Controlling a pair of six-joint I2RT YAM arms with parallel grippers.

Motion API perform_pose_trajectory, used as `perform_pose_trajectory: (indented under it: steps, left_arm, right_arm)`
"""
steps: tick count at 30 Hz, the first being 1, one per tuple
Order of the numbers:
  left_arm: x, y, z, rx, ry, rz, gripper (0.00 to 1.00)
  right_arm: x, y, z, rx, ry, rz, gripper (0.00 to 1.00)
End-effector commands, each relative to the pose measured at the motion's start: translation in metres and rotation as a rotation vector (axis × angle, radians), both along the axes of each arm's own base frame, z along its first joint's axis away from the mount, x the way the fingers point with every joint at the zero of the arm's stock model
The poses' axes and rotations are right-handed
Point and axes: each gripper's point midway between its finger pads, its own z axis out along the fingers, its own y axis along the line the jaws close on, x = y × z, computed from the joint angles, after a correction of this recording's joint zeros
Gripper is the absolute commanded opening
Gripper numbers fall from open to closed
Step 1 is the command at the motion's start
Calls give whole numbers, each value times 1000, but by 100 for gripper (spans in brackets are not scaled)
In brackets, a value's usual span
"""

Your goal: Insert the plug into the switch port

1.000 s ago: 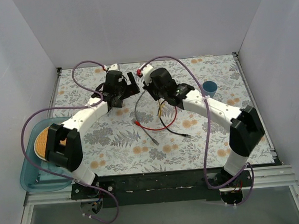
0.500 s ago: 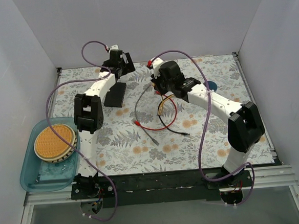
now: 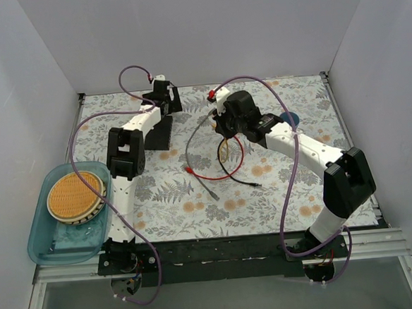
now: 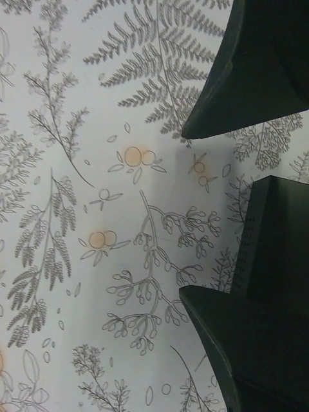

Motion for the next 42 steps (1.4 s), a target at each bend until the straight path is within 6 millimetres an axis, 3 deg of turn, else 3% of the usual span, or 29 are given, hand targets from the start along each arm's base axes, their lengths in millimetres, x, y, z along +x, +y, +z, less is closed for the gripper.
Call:
perform_pose_trajectory:
  steps: [1,2,7,11,12,13,19,20,22,30,34,38,42]
  left_arm:
    - [-26,13,5,28,59,5,98]
    - [-37,13,-7,32,97,-1,98]
    - [-67,15,-19,-6,163,14,97]
    - [-91,5,-22,-65,190,-40,96]
    - [-103,6,-32,-68,221,-44,96]
    - [-107,6,-23,-80,212,-47,95]
    - [-143,-12,-21,-168,225,-126,94]
    - [-145,-17,-11,-183,203,-142,94]
    - [-155,-32,-10,-213,202,-194,94]
    - [-181,-89,-2,-303,214,-354,95]
    - [-193,-107,0,-365,222,-405,94]
    - [-197,-108,10,-391,194,-401,95]
    - [-182,-98,41,-354,117,-345,96]
  right_arm:
    - [-6,6,26,78,-29,24,1]
    - [-7,6,27,82,-28,25,1]
    - [-16,7,30,106,-17,44,1]
    - [-26,8,27,113,-4,70,1]
    - [-27,9,26,112,-4,74,1]
    - [-29,9,27,111,-3,75,1]
    - [-43,14,26,99,9,99,1]
    - [-46,15,25,95,10,104,1]
    - [-48,14,27,94,7,102,1]
    - [-58,5,44,125,-7,77,1]
    - [-63,2,52,143,-11,79,1]
    - [-67,-1,58,150,-21,79,1]
    - [-75,-4,65,168,-31,96,1]
